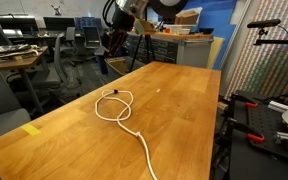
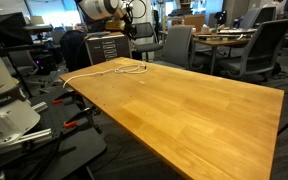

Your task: Tie a knot using the white rope

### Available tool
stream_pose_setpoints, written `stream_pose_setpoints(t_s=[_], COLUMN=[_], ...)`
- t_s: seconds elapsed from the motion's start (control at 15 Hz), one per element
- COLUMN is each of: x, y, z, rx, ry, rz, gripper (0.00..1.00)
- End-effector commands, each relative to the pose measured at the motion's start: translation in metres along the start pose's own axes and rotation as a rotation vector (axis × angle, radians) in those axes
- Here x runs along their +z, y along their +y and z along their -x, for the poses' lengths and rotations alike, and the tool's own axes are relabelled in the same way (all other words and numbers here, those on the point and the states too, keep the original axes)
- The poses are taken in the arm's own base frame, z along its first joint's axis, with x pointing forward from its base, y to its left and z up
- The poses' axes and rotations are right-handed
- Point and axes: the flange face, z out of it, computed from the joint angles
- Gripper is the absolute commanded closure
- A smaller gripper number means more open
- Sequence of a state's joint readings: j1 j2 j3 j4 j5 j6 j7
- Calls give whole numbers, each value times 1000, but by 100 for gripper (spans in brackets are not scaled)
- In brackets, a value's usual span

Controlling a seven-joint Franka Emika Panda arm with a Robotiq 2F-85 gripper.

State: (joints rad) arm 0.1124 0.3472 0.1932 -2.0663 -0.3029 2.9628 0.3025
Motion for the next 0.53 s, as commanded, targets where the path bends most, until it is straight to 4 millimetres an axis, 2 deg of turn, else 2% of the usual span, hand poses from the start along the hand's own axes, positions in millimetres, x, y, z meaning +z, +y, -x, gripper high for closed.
stream_pose_setpoints(t_s=[0.0, 0.2, 0.27, 0.47], x=[-8, -12, -12, -7], y=[-2, 6, 15, 46], z=[-20, -30, -32, -32], rx=[44, 65, 77, 101], ry=[22, 42, 41, -11], rz=[-10, 5, 25, 117], gripper=[25, 3, 0, 0])
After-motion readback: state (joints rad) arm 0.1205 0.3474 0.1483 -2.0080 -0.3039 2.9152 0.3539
